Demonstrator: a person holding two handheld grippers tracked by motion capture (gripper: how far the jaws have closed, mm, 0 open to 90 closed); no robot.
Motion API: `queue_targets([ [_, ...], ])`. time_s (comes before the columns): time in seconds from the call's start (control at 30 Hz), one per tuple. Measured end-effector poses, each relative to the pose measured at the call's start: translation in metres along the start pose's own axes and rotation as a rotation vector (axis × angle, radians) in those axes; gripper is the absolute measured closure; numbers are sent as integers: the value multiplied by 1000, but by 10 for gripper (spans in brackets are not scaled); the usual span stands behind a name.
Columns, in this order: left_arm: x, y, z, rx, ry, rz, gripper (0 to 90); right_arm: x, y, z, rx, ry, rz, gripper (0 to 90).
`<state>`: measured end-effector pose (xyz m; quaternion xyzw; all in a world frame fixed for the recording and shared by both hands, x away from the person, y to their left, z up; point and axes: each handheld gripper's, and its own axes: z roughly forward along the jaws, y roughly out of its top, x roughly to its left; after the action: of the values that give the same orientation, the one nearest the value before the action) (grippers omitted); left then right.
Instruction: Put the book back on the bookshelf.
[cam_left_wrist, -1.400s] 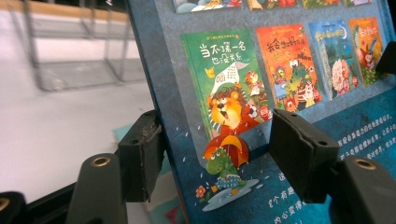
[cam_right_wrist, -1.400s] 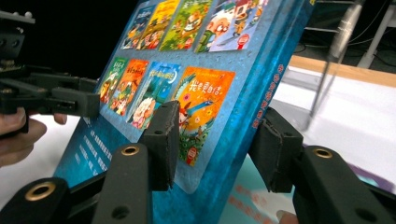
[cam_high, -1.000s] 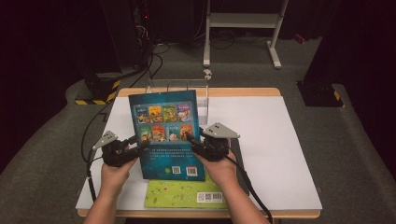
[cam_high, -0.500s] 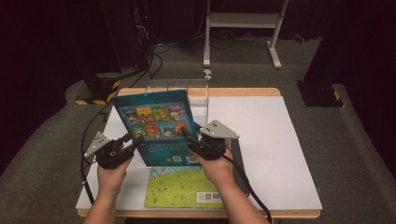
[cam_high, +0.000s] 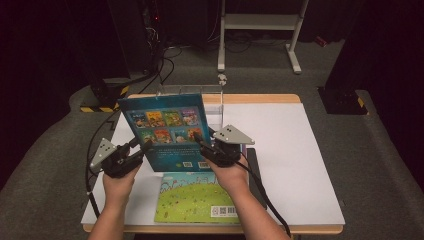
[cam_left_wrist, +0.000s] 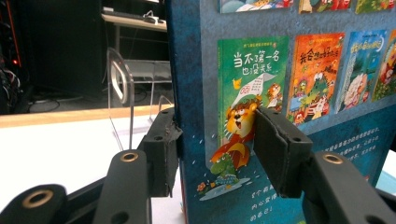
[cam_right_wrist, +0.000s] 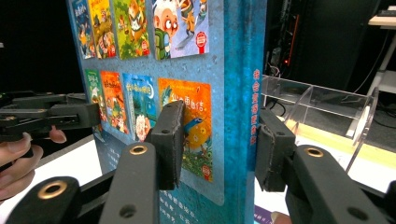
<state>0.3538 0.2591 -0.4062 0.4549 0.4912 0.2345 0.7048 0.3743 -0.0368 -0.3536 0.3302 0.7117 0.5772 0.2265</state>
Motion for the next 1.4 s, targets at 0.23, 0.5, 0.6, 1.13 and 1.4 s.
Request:
queue_targets([
  [0.23, 9, 2, 17, -7, -16, -13, 509, -7, 7, 10, -16, -21, -22, 577],
  [0.5, 22, 3, 36, 2, -21, -22, 506, -14, 14, 25, -24, -31, -49, 577],
  [0.6, 23, 2, 38, 2, -21, -21, 506, -16, 13, 27, -29, -34, -46, 572],
  [1.13, 30, -8, 26, -13, -22, -16, 490, -12, 5, 28, 2, 40, -60, 504],
  [1.4, 31, -8, 21, -13, 1, 18, 488, -21, -3, 31, 49, 118, -11, 514],
])
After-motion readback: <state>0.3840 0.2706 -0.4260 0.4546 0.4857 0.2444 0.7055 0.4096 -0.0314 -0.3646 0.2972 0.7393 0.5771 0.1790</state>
